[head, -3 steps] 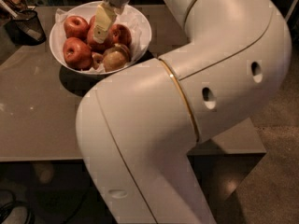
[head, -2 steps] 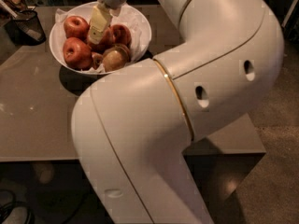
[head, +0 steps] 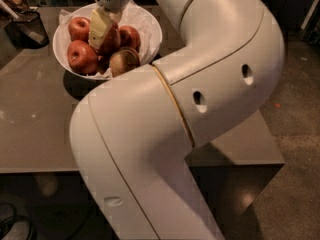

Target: Pick apple from white bowl

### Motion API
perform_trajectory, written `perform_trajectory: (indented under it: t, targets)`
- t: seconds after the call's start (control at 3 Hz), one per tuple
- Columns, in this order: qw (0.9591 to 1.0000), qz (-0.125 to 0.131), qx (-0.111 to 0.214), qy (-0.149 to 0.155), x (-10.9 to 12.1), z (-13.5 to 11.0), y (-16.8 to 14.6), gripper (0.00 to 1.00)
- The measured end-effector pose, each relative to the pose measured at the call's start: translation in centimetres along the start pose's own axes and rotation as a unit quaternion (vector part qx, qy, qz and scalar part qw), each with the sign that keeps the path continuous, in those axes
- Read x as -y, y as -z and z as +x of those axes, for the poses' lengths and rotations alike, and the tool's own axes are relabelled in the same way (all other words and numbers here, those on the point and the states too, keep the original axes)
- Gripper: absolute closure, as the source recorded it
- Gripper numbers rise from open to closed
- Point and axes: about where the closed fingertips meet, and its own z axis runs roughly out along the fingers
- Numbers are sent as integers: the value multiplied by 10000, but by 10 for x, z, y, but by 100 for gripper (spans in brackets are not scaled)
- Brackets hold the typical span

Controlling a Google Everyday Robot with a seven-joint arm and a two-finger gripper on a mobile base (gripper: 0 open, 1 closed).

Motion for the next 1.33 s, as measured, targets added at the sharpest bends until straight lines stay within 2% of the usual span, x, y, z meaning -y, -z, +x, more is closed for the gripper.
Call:
perform_trajectory:
  t: [0.33,1.33]
  targets:
    - [10000,-41,31,-65,-1,-3,-4,27]
    - [9976,-232,317,-572,-7,7,-20,28]
